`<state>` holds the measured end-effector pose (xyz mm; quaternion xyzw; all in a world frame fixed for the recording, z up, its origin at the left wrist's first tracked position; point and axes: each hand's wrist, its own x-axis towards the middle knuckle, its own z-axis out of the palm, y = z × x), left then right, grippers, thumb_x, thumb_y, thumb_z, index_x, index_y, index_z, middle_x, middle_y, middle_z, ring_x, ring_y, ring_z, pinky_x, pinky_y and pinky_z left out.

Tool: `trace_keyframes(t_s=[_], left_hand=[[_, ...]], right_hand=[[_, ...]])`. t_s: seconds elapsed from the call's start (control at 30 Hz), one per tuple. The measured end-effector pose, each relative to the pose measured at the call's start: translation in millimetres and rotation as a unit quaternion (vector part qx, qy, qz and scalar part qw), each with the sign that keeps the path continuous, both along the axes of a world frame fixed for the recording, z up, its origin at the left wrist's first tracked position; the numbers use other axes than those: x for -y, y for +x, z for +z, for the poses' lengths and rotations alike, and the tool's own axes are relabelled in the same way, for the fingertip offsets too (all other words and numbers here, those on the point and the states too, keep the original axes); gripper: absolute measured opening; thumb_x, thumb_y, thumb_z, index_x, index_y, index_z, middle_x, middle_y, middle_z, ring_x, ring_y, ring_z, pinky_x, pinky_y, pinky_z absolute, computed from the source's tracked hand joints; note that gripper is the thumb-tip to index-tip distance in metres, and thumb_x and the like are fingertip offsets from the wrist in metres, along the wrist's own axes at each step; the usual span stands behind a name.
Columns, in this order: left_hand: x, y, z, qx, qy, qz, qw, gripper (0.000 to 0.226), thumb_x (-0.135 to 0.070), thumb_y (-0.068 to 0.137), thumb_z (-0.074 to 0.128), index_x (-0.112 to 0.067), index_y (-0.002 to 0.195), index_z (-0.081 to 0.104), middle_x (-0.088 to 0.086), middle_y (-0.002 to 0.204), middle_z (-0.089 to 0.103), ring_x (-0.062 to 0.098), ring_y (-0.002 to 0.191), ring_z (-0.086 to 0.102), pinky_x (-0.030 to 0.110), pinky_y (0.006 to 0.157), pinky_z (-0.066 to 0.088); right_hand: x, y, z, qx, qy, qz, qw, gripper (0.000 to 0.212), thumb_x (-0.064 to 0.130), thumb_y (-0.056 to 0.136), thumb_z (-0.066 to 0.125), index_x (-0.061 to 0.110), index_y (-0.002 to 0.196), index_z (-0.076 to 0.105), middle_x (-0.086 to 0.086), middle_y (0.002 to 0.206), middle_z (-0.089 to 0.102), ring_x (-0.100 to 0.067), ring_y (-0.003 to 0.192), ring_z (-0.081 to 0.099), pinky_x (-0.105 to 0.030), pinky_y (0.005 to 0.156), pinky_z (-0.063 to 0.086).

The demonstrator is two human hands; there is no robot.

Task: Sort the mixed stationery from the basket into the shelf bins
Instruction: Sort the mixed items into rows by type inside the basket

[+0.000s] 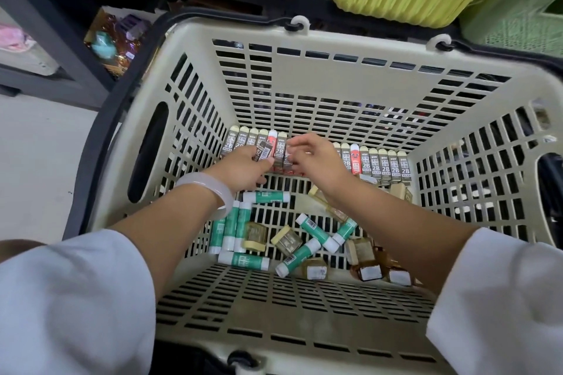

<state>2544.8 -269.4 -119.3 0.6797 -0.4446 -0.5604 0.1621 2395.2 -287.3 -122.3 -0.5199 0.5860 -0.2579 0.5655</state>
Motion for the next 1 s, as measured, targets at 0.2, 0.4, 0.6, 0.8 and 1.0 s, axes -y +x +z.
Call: trace_keyframes(t_s=[0.2,0.4,0.6,0.8,1.0], left_hand=[[-3.5,-4.9,9.1,-0.043,-0.009,-0.03,0.999,0.012,-0.01,0.088,0.059,-0.009,0.1,0.06,0.002,0.074,0.063,0.007,0.055,0.053,0.013,0.045,0.044],[-1.5,-1.7,5.1,0.015,-0.019,0.021,0.999,0.019,-0.012,0.089,0.058,-0.014,0.106,0.05,0.006,0.095,0.058,0.012,0.07,0.057,0.021,0.056,0.048],[-3.0,-4.2,1.9,0.043,-0.016,-0.04,0.998,0.018,-0.012,0.094,0.045,-0.023,0.083,0.054,-0.002,0.092,0.059,0.009,0.07,0.06,0.021,0.059,0.049],[-2.9,-5.4,5.3,0.045,-0.021,-0.047,0.998,0.021,-0.012,0.095,0.042,-0.024,0.083,0.054,-0.001,0.092,0.06,0.009,0.071,0.059,0.024,0.064,0.049],[-11.1,-23.0,19.6,0.055,-0.036,-0.156,0.986,0.013,-0.018,0.096,0.043,-0.019,0.1,0.056,0.002,0.103,0.06,0.012,0.085,0.059,0.029,0.077,0.05]], right_hand=[[-6.1,0.8,10.8,0.029,-0.022,0.12,0.992,0.017,0.013,0.089,0.058,0.018,0.106,0.061,0.0,0.095,0.062,-0.005,0.071,0.06,-0.022,0.069,0.053],[-3.2,-19.5,-0.1,-0.034,-0.039,-0.041,0.998,0.023,0.015,0.088,0.06,0.016,0.071,0.044,-0.001,0.068,0.051,-0.014,0.063,0.049,-0.022,0.059,0.046],[8.0,-4.0,-11.1,-0.237,-0.108,-0.013,0.965,0.032,0.015,0.087,0.058,0.02,0.063,0.038,0.003,0.062,0.046,-0.016,0.062,0.048,-0.031,0.061,0.046],[5.6,5.5,-6.7,-0.13,-0.033,0.021,0.991,0.011,0.012,0.093,0.05,0.005,0.096,0.059,0.0,0.078,0.057,-0.02,0.073,0.06,-0.036,0.074,0.055],[24.3,-67.9,28.9,-0.235,-0.07,0.12,0.962,0.015,0.013,0.095,0.045,0.014,0.098,0.059,0.001,0.079,0.057,-0.009,0.062,0.051,-0.015,0.049,0.043]])
